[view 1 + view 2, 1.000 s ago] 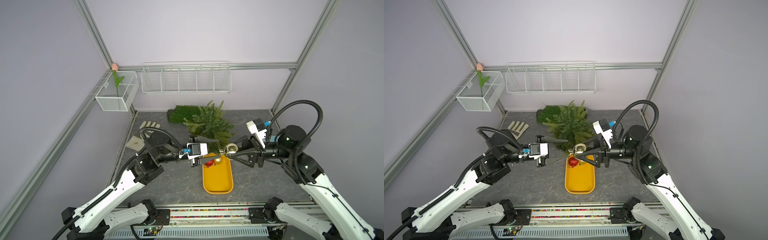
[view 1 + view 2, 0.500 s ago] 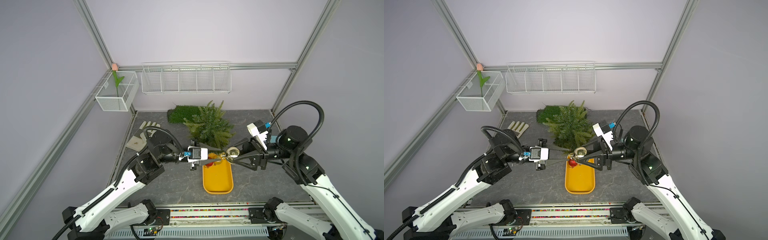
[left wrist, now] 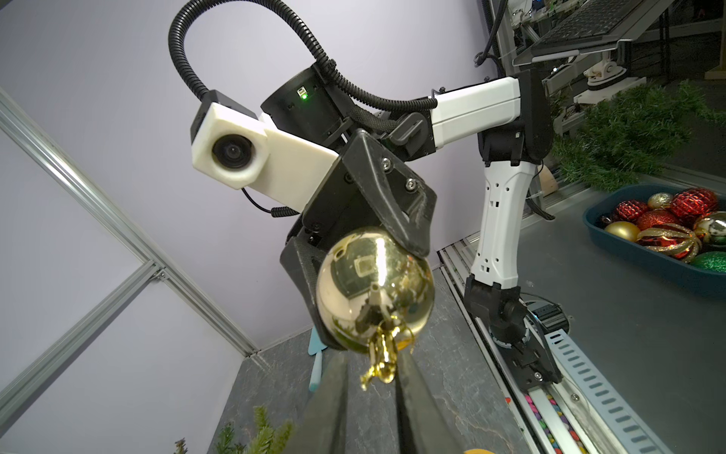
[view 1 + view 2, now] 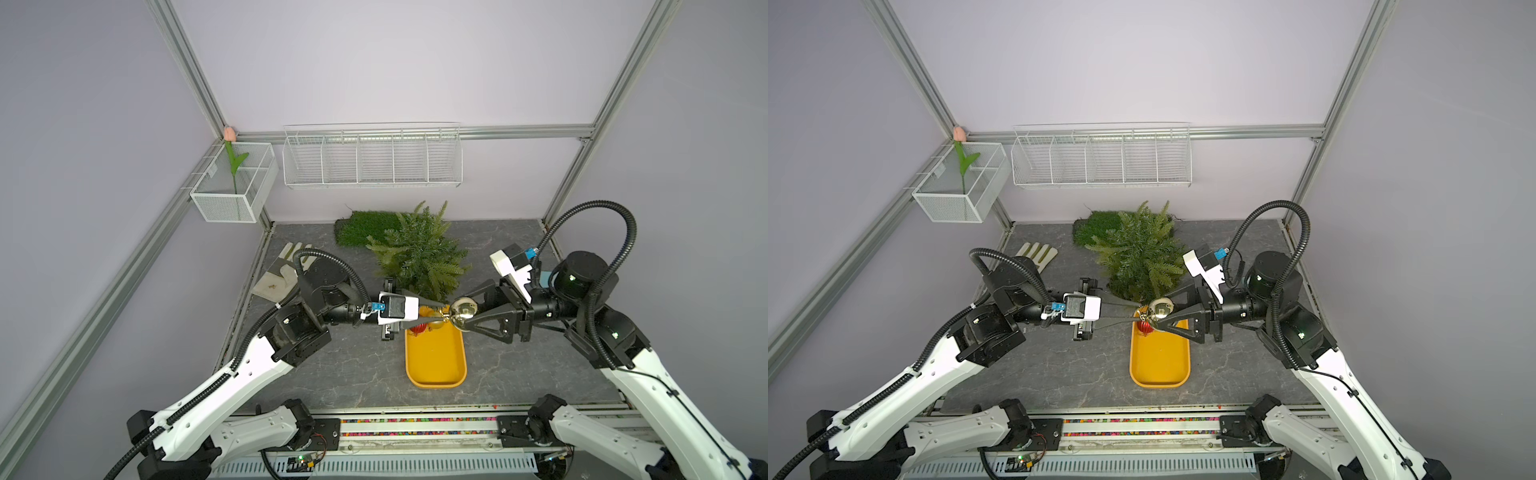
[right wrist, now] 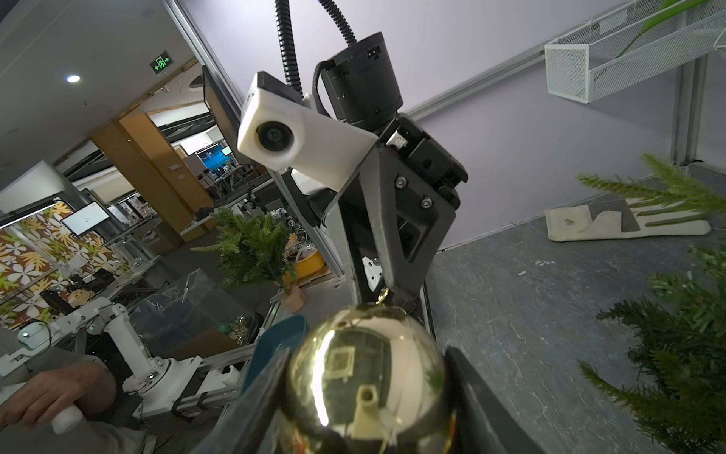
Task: Decorate the small christmas tree with ornaments
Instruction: Hang an ornament on the christmas tree.
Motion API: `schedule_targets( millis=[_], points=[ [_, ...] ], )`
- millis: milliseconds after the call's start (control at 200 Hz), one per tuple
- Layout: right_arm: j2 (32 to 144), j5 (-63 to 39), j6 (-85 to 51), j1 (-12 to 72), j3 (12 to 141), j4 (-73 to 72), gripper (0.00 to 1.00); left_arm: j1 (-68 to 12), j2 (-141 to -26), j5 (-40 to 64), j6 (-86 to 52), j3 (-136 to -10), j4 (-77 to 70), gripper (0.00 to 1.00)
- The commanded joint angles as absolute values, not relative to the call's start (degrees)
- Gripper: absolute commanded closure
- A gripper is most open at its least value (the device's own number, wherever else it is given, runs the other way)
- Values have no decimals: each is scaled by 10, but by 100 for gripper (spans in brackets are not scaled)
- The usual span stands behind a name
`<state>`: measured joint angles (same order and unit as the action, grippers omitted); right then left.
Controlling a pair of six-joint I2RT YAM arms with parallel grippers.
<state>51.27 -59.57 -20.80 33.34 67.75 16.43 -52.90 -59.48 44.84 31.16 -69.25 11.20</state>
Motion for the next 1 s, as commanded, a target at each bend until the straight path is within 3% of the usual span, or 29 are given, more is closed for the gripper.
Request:
schedule_targets(
  millis=[0,345,565,995],
  points=[
    [509,-600,-185,330,694,184,43,-531,-597,462,326,-713,131,82],
    [504,-574,-154,330,705,220,46,-531,-600,461,332,-718,139,100],
    [496,-504,-141,305,704,247,48,-531,-585,386,326,-698,109,100],
    [477,-499,-194,212,667,192,49,-531,-587,263,301,-684,77,100]
  ],
)
